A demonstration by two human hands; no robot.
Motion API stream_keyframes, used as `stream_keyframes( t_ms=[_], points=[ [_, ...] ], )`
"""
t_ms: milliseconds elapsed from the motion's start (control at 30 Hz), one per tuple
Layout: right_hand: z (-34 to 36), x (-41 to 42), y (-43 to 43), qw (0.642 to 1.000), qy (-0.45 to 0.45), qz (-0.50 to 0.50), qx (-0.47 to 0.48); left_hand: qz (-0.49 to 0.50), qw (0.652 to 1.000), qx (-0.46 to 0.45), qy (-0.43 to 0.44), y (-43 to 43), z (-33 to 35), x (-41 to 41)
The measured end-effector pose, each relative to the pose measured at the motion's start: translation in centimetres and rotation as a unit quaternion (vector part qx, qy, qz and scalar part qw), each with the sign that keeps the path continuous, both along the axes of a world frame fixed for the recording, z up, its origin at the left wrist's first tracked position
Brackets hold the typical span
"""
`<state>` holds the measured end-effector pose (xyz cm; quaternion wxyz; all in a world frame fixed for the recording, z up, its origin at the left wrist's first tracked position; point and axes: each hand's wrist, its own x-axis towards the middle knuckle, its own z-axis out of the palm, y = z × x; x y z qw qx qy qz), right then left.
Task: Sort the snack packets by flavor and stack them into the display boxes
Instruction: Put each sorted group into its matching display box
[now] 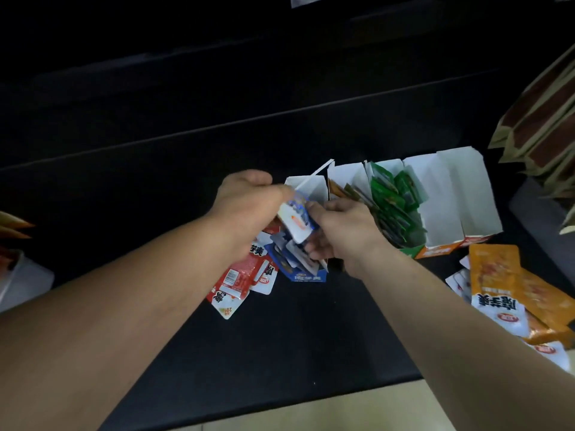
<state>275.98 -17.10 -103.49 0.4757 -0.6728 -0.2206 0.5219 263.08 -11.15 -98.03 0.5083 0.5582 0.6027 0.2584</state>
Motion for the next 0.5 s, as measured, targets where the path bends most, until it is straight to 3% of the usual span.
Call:
stream_keyframes(
  t_ms=[100, 267, 500],
  points=[
    [0.4, 0.5, 0.3, 0.997, -0.068, 0.037, -0.002, 0.002, 0.996, -0.01, -0.084, -0.8, -0.3, -1.0],
    [-1.1, 0.7, -1.3, 0.942, -0.316, 0.074, 0.08, -0.069, 0.996, 0.056, 0.023, -1.8, -2.1, -2.0],
    [-1.6, 0.6, -1.8, 0.864, -0.47, 0.084, 0.156, -0.145, 0.969, 0.187, 0.076, -2.6, -4.3, -0.6]
  ],
)
